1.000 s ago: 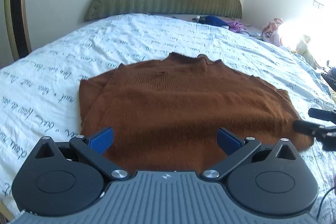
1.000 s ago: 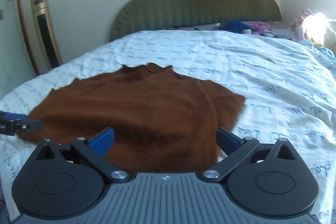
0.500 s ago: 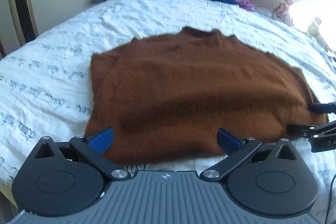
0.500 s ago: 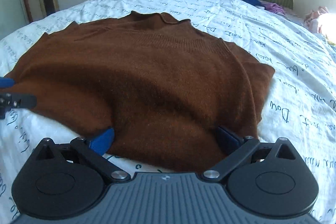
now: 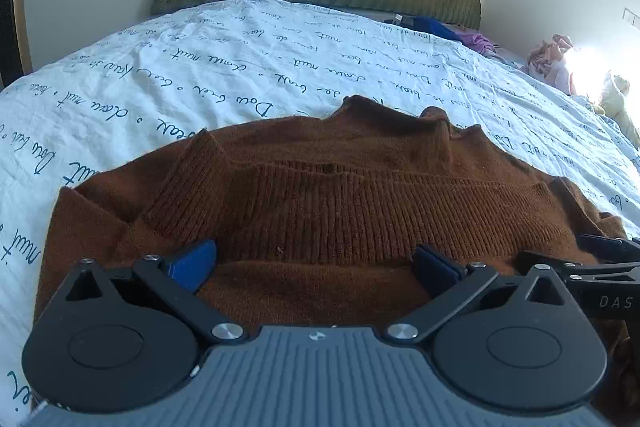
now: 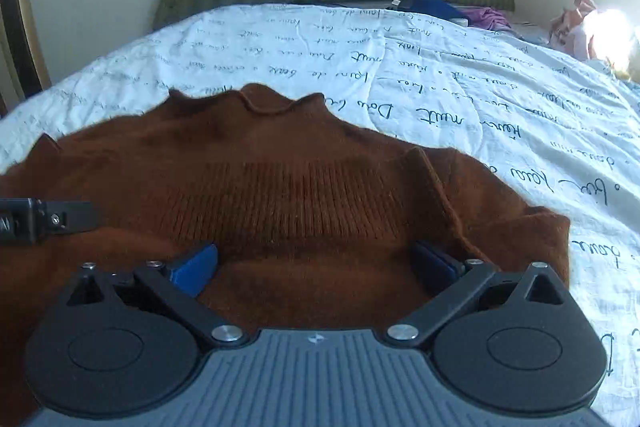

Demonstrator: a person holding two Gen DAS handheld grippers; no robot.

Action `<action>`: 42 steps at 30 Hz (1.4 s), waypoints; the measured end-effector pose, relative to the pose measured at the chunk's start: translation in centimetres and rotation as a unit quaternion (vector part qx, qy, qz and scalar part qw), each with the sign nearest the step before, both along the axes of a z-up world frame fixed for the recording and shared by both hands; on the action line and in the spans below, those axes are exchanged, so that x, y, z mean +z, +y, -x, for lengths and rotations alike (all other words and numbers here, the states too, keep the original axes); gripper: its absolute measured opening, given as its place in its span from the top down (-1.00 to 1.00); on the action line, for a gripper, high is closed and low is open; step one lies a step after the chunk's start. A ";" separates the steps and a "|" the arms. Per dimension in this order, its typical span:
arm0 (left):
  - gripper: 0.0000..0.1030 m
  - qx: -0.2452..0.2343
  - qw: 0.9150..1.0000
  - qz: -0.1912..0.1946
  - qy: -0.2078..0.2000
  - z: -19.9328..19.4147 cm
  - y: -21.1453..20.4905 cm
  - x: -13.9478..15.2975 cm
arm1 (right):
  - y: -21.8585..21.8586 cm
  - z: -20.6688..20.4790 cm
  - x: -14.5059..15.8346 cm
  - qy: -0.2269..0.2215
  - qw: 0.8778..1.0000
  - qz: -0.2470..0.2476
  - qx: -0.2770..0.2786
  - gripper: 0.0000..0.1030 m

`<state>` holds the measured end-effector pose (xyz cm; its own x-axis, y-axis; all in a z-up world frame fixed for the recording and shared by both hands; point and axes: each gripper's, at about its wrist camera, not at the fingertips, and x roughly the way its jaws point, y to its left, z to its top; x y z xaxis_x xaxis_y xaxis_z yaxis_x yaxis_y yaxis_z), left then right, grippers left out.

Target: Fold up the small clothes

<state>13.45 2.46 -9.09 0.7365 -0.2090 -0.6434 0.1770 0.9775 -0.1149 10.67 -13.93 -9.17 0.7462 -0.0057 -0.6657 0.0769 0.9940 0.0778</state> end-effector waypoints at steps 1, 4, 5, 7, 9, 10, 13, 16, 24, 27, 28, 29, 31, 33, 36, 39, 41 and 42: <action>-1.00 0.002 1.000 0.006 0.006 0.1 0.3 0.0 | 0.2 0.2 -0.1 -0.002 1.000 0.007 -0.001 -1.00; -1.00 0.004 1.000 0.006 0.002 0.2 0.3 0.0 | 1.1 -0.1 -0.3 -0.003 1.000 0.027 -0.007 -1.00; -1.00 0.002 1.000 -0.001 0.004 0.2 0.2 0.0 | 0.7 0.2 -0.3 -0.003 1.000 0.022 -0.008 -1.00; -1.00 0.002 1.000 -0.002 0.004 0.2 0.3 0.0 | 0.6 0.4 -0.5 -0.003 1.000 0.017 -0.007 -1.00; -1.00 -0.003 1.000 -0.007 0.005 0.0 0.1 0.0 | 0.5 0.2 -0.4 -0.003 1.000 0.017 -0.006 -1.00; -1.00 -0.002 1.000 -0.006 0.004 0.0 0.1 -0.1 | 0.5 0.1 -0.5 -0.003 1.000 0.017 -0.006 -1.00; -1.00 0.000 1.000 -0.009 0.004 0.0 0.1 -0.1 | 0.5 0.1 -0.5 -0.004 1.000 0.017 -0.006 -1.00; -1.00 0.002 1.000 -0.027 0.002 0.2 -0.4 -0.2 | 0.5 0.1 -0.5 -0.004 1.000 0.018 -0.007 -1.00; -1.00 -0.002 0.999 -0.045 0.009 2.2 0.4 0.8 | 0.1 2.1 0.0 -0.008 1.000 0.013 -0.003 -1.00; -1.00 -0.021 0.999 -0.048 -0.004 4.4 1.7 0.1 | -0.2 4.1 -0.2 -0.015 1.000 0.016 0.003 -1.00; -1.00 -0.026 0.998 -0.048 -0.010 4.9 1.9 -0.1 | -0.4 4.6 -0.2 -0.017 1.000 0.016 0.005 -1.00; -1.00 -0.024 0.999 -0.039 -0.007 4.9 2.2 0.1 | -0.4 4.9 -0.2 -0.020 1.000 0.018 0.007 -1.00; -1.00 -0.023 0.999 -0.036 0.009 4.4 2.3 0.7 | -0.5 4.9 0.1 -0.015 1.000 0.018 0.014 -1.00; -1.00 -0.017 1.000 -0.018 0.018 5.2 2.7 1.9 | -0.6 5.6 1.3 -0.006 1.000 0.016 0.011 -1.00; -1.00 -0.029 0.999 0.028 0.026 7.8 3.6 2.7 | -0.9 8.5 2.2 -0.031 0.999 -0.001 0.018 -1.00; -1.00 -0.043 0.998 -0.030 0.028 9.8 3.2 1.2 | -0.7 10.5 0.3 -0.008 0.999 0.011 0.034 -1.00; -1.00 -0.060 0.995 -0.085 0.011 11.1 2.5 0.5 | 0.2 11.4 -0.2 -0.008 0.997 0.067 0.041 -1.00; -1.00 -0.057 0.994 -0.098 0.013 11.4 2.4 0.6 | -0.1 11.5 0.2 0.005 0.998 0.056 0.036 -1.00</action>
<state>2.08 4.85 -8.46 0.6981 -0.1587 -0.6982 0.2867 0.9555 0.0695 -0.80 -13.98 -9.00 0.7406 -0.0269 -0.6714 0.0050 0.9994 -0.0345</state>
